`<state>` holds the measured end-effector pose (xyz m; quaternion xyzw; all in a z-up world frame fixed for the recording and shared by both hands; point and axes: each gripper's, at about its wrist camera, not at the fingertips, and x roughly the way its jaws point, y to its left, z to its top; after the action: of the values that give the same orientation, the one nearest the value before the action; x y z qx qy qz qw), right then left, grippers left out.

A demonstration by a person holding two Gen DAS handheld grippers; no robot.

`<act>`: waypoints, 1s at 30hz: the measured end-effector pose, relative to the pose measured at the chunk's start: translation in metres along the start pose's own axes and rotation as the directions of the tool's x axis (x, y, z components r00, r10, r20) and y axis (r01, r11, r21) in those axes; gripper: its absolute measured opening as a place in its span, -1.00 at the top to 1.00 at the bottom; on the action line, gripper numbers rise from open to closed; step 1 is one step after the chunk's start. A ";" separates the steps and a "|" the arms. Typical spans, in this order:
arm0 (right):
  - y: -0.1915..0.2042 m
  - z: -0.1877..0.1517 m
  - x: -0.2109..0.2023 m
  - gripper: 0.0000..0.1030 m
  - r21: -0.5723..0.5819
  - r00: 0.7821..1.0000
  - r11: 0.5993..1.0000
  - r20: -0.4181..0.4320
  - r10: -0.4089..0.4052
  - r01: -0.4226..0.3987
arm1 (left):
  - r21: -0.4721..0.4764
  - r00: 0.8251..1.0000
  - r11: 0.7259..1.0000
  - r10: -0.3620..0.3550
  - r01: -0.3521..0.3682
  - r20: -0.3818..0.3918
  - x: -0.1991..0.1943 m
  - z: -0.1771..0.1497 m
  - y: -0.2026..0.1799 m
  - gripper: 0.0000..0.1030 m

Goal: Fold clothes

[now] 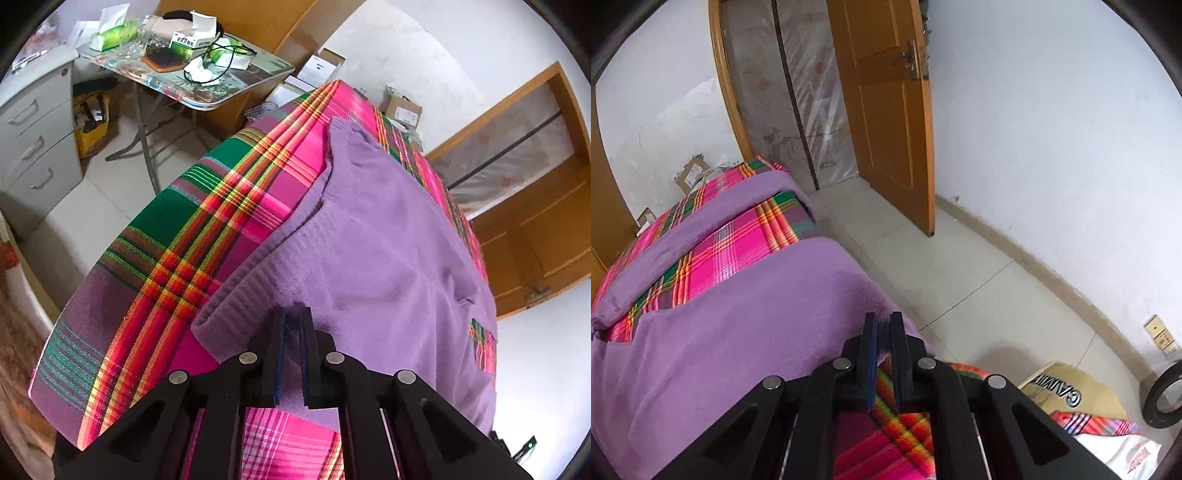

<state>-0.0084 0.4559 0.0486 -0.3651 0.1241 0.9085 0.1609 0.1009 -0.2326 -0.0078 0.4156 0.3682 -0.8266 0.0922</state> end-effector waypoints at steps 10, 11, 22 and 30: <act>-0.001 -0.004 -0.001 0.83 -0.008 1.000 1.000 -0.020 -0.017 0.017 | -0.018 0.998 1.000 0.021 -0.020 0.056 -0.006 0.000 0.003 1.00; 0.001 -0.004 -0.001 0.82 -0.011 1.000 1.000 -0.020 -0.018 0.017 | -0.016 0.998 1.000 0.027 -0.026 0.064 -0.007 0.001 0.003 1.00; 0.017 0.001 -0.023 0.34 -0.039 0.998 0.998 0.034 -0.056 0.057 | -0.101 0.998 0.995 0.008 -0.001 0.062 -0.018 0.006 0.021 0.86; 0.072 0.015 -0.053 0.32 -0.153 0.990 0.987 0.120 0.070 -0.051 | -0.106 0.997 0.994 0.040 -0.033 0.061 -0.026 0.003 0.020 0.67</act>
<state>-0.0089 0.3846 0.1041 -0.3148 0.0563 0.9408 0.1126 0.1249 -0.2525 0.0022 0.3905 0.4002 -0.8170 0.1406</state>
